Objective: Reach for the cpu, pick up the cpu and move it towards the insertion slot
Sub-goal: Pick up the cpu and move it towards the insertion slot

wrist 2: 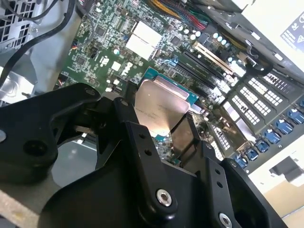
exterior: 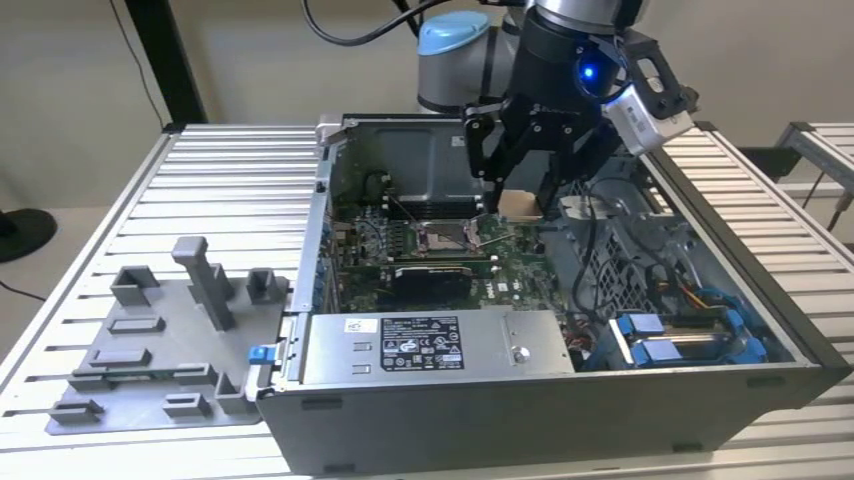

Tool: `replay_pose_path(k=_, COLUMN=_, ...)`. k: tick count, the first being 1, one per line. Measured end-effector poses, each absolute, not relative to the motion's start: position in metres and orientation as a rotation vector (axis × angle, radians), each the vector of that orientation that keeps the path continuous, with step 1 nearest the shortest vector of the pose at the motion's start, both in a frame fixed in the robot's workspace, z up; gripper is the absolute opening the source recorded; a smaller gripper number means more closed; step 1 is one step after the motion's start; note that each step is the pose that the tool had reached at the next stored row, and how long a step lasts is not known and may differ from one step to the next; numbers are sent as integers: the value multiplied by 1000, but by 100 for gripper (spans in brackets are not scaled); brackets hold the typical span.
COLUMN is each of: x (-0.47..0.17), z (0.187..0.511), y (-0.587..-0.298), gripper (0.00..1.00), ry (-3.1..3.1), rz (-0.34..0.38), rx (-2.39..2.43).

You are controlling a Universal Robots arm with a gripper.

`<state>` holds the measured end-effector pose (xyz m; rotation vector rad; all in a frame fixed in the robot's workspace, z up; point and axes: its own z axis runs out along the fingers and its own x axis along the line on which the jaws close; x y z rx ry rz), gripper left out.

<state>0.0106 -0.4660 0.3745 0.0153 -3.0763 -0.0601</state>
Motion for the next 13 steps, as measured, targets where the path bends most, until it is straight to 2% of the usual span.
replay_pose_path(k=13, x=-1, z=374, y=-465, gripper=0, ry=-3085, rz=-60, rx=16)
